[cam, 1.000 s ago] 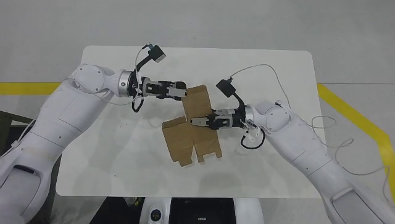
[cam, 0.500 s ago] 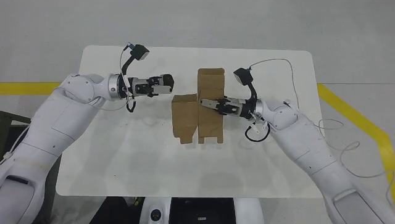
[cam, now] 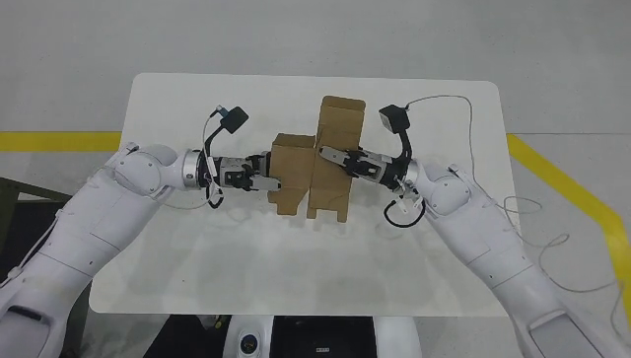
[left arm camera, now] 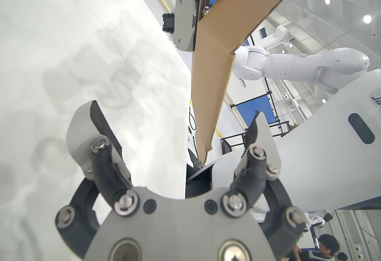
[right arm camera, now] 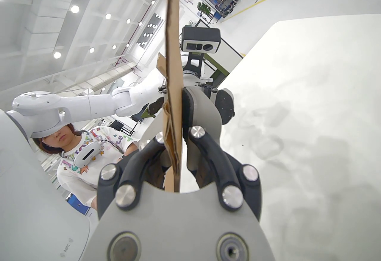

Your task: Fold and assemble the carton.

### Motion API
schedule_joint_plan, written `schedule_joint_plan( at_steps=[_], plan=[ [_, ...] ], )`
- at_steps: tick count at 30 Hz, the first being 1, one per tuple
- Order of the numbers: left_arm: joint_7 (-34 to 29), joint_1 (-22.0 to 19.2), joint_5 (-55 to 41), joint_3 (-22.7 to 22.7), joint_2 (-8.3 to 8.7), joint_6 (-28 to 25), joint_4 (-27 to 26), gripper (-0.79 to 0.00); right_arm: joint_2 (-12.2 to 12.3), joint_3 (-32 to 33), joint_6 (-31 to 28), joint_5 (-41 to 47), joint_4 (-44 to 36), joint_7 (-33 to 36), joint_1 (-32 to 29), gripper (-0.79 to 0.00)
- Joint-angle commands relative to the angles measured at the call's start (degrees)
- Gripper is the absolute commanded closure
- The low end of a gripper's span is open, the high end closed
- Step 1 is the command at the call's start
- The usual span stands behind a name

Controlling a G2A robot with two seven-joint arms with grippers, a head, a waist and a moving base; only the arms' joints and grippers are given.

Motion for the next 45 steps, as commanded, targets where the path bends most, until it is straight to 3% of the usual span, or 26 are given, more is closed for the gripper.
schedule_joint_plan(
  at_steps=[1,6,15,18,19,20,21,26,35,40,42,44,45],
  plan=[
    [0.0,0.2,0.1,-0.1,0.02,0.0,-0.3,-0.499,-0.2,-0.1,0.1,-0.1,-0.1,-0.3,0.0,0.0],
    [-0.8,0.7,-0.2,-0.2,0.02,0.8,-1.4,0.0,-0.6,-0.2,0.0,-0.6,0.2,-0.9,0.0,0.0],
    [-2.3,1.5,-2.4,-1.1,0.34,2.3,-2.4,0.0,-0.9,0.6,0.2,-1.7,0.8,-1.1,-0.2,0.0],
    [-3.2,1.5,-3.4,-1.5,0.44,3.2,-2.2,0.0,-0.9,0.8,0.1,-1.5,0.8,-0.5,-0.4,-0.277],
    [-3.6,1.5,-3.7,-1.6,0.46,3.6,-2.1,0.0,-0.9,0.9,0.1,-1.3,0.9,-0.2,-0.4,-0.456],
    [-4.1,1.5,-4.0,-1.7,0.49,4.1,-2.0,0.0,-0.9,1.1,0.0,-1.1,0.9,0.1,-0.5,-0.683],
    [-4.6,1.5,-4.2,-1.8,0.52,4.6,-2.0,0.0,-0.8,1.2,-0.1,-0.7,1.0,0.6,-0.6,-0.785],
    [-7.5,0.8,-3.9,-2.0,0.86,7.5,-1.7,0.0,0.1,3.3,0.0,1.9,1.4,5.4,-1.0,-0.785],
    [-12.3,-1.1,-0.8,0.0,2.54,12.3,-4.9,0.0,2.9,7.5,4.5,9.1,-1.4,22.9,-2.2,-0.785],
    [-13.4,-2.1,-1.0,2.2,3.83,13.4,-6.7,0.0,3.5,7.3,7.1,10.8,-3.0,26.7,-2.6,-0.779],
    [-13.9,-2.6,-1.3,3.1,4.33,13.8,-7.1,0.0,3.6,6.8,7.7,11.5,-3.5,27.2,-2.8,-0.64],
    [-14.5,-3.2,-1.6,4.2,4.86,14.5,-7.8,0.0,3.7,6.5,7.8,12.3,-3.7,27.4,-3.0,-0.416],
    [-14.8,-3.5,-1.8,4.7,5.13,14.7,-8.1,0.0,3.8,6.2,8.0,12.4,-3.7,27.6,-3.1,-0.357]
  ],
)
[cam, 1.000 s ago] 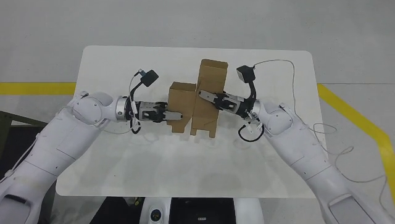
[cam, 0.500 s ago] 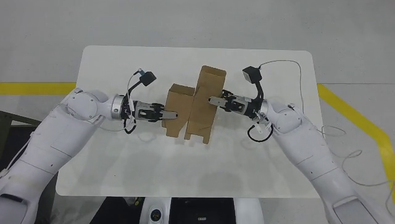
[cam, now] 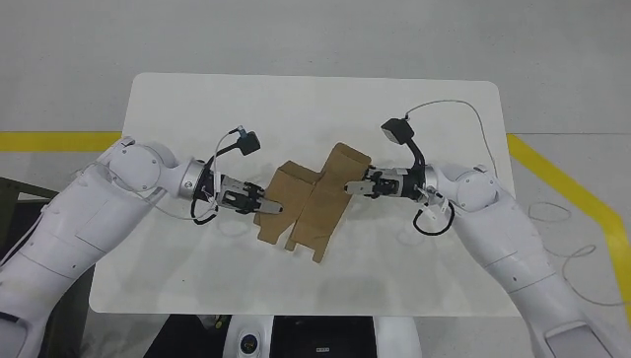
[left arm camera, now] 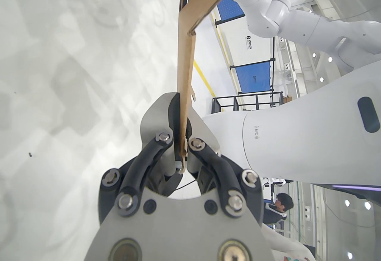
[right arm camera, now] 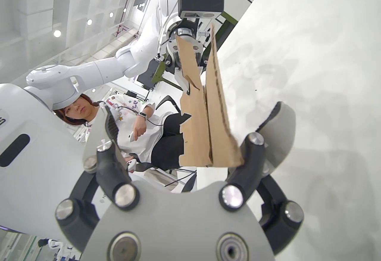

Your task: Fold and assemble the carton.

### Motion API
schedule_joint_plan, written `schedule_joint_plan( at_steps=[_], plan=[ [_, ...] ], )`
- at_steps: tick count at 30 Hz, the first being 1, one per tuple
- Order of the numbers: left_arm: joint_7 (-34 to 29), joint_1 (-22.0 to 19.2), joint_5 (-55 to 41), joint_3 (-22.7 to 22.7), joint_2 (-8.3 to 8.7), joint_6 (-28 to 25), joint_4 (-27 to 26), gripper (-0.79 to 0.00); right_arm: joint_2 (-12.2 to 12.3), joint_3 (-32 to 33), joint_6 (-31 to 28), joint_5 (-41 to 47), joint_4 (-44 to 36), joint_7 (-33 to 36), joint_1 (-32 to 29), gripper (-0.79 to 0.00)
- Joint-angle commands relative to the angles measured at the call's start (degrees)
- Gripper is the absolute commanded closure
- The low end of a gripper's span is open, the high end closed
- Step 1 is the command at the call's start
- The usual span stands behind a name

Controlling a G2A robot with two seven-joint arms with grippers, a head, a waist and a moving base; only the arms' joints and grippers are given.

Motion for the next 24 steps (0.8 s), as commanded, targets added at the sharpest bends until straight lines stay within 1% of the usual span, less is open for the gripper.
schedule_joint_plan(
  at_steps=[1,3,4,6,7,14,15,17,18,21,24],
  plan=[
    [-0.2,-0.6,-0.3,0.8,0.47,0.2,-0.4,0.0,0.1,-0.3,0.2,0.5,-0.1,0.2,-0.1,-0.283],
    [-0.1,-1.2,-0.7,1.8,0.96,0.1,-0.6,0.0,0.2,-0.7,0.7,0.8,-0.1,0.7,-0.1,-0.197],
    [0.0,-1.5,-0.8,2.2,1.2,0.0,-0.7,0.0,0.3,-0.8,0.8,1.0,-0.1,0.8,-0.1,-0.126],
    [0.1,-2.1,-1.5,3.2,1.61,-0.1,-0.7,0.0,0.4,-1.1,0.9,1.4,-0.1,0.9,-0.2,-0.031],
    [0.2,-2.5,-1.8,3.6,1.8,-0.2,-0.7,0.0,0.5,-1.3,1.0,1.5,-0.1,1.0,-0.1,0.0],
    [1.2,-4.8,-2.9,6.8,2.91,-1.2,-0.4,0.0,1.0,-2.1,1.1,2.5,-0.2,1.1,0.0,0.0],
    [1.8,-5.2,-2.8,7.3,3.03,-1.8,-0.7,-0.04,1.0,-2.2,1.1,2.7,-0.2,1.1,0.1,0.0],
    [3.2,-5.6,-3.0,8.2,3.32,-3.2,-1.0,-0.65,1.1,-2.4,0.9,2.8,-0.1,0.9,0.1,0.0],
    [3.9,-5.9,-3.4,8.9,3.55,-3.8,-1.1,-0.785,1.2,-2.4,0.6,3.0,0.0,0.6,0.1,0.0],
    [5.2,-6.6,-4.2,9.8,4.05,-5.2,-1.0,-0.785,1.3,-2.2,-0.4,2.8,0.7,-0.4,0.3,0.0],
    [8.5,-6.9,-6.8,9.7,4.42,-8.4,1.4,-0.785,1.4,-1.1,-2.1,1.9,2.0,-2.2,0.2,0.0]
  ],
)
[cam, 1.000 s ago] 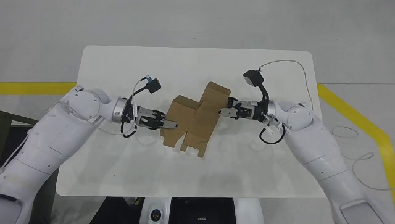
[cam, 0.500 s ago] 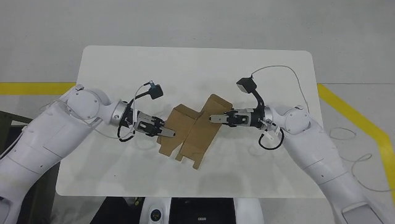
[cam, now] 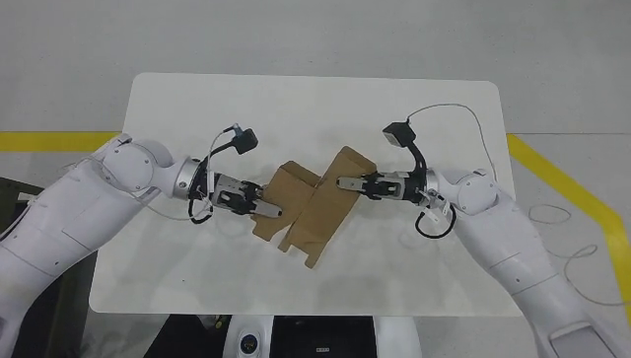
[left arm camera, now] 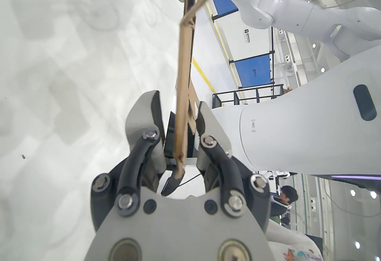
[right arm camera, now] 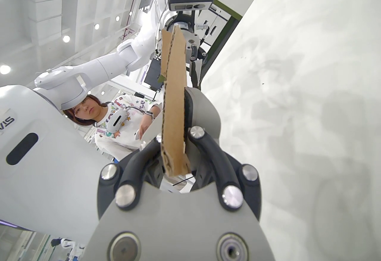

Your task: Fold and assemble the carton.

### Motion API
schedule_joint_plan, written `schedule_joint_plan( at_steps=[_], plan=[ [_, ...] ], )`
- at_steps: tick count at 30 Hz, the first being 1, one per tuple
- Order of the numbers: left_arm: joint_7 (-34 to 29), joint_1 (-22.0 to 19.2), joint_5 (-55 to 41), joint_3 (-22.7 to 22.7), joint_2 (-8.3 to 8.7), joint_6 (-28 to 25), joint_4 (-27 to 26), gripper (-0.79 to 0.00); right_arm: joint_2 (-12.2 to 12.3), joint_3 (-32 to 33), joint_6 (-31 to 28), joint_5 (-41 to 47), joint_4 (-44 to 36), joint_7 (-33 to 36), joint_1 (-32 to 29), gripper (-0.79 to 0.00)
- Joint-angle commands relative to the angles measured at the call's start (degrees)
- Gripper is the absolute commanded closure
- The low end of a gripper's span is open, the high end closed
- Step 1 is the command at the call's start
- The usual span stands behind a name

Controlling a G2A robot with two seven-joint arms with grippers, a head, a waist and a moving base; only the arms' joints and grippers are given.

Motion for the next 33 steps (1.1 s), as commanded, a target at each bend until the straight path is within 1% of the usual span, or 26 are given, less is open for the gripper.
schedule_joint_plan(
  at_steps=[1,4,7,10,12,16,19,24,33],
  plan=[
    [2.5,0.1,-2.0,-0.4,0.07,-2.4,2.1,-0.785,0.1,0.8,-0.8,-0.7,0.6,-1.4,-0.1,0.0],
    [5.2,0.8,-5.9,-1.0,-0.16,-5.2,4.9,-0.785,0.2,2.3,-1.3,-3.2,0.8,-5.3,-0.8,0.0],
    [6.2,1.5,-8.2,-1.5,-0.54,-6.2,6.5,-0.785,0.3,3.5,-1.4,-5.9,-0.2,-9.6,-2.0,0.0],
    [6.7,2.4,-9.6,-1.8,-1.0,-6.6,8.1,-0.785,0.2,4.4,-1.4,-8.5,-1.2,-14.1,-3.2,0.0],
    [7.3,3.2,-9.9,-2.0,-1.47,-6.3,9.0,-0.785,0.0,4.9,-1.3,-9.9,-1.9,-18.2,-4.2,0.0],
    [9.8,4.2,-8.4,-2.2,-2.22,-5.0,9.4,-0.785,-0.3,5.1,-0.7,-12.3,-3.0,-22.6,-5.0,0.0],
    [11.5,5.3,-8.8,-2.5,-2.76,-3.8,8.7,-0.785,-0.6,5.1,0.1,-14.1,-3.6,-24.8,-5.2,0.0],
    [11.8,6.7,-11.3,-3.8,-3.28,-1.8,7.5,-0.785,-0.9,5.1,0.2,-16.2,-3.5,-27.3,-5.7,0.0],
    [7.9,8.4,-14.4,-7.2,-3.57,0.8,6.3,-0.785,-1.3,5.4,0.7,-20.1,-3.0,-30.0,-6.0,0.0]
  ],
)
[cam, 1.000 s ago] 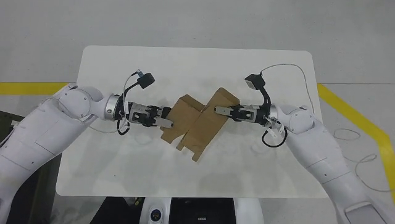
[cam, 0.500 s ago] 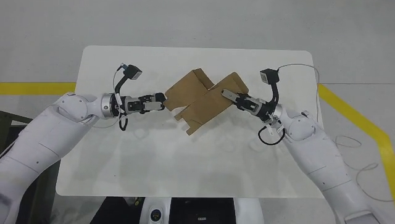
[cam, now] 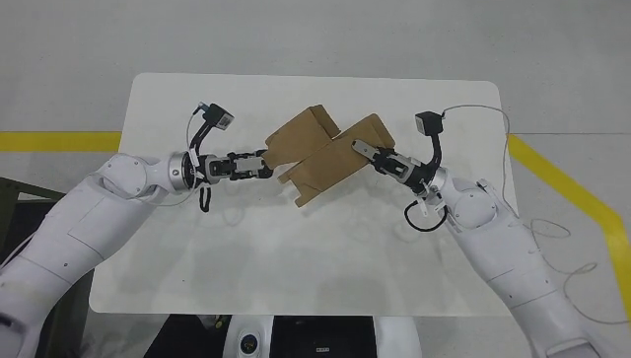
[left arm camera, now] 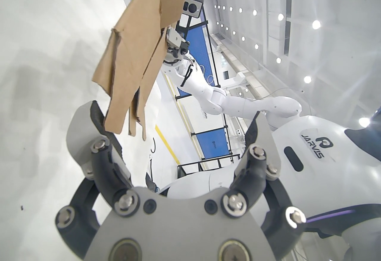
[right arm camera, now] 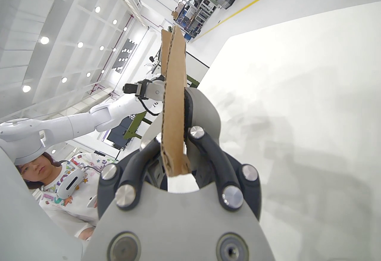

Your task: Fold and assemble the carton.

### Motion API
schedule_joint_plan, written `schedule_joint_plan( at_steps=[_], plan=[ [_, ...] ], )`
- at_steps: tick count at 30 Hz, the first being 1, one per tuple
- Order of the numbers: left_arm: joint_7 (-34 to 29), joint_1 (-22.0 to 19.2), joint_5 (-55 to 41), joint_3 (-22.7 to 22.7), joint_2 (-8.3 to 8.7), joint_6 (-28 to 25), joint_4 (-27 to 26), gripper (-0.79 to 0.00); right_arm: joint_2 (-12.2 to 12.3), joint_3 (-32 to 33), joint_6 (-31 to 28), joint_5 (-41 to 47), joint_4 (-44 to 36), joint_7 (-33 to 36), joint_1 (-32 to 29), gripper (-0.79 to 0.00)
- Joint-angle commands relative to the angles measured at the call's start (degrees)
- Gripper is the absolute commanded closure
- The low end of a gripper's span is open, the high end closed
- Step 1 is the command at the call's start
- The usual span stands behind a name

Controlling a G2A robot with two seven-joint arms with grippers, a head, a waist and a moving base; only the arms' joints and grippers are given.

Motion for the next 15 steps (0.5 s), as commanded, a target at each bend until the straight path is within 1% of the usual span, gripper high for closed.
schedule_joint_plan(
  at_steps=[1,8,15],
  plan=[
    [-0.8,0.3,-0.9,-0.8,0.03,0.4,-0.3,-0.785,0.0,0.1,0.1,-0.5,-0.1,-0.3,-0.1,0.0],
    [-3.8,2.0,-3.0,-4.2,0.18,1.8,-2.3,-0.785,-0.3,0.1,0.5,-2.1,-0.4,-1.0,-0.2,0.0],
    [-2.7,3.3,-2.1,-5.8,-0.5,3.2,-3.0,-0.785,-0.8,-0.4,0.0,-2.2,-0.4,-0.8,0.0,0.0]
  ],
)
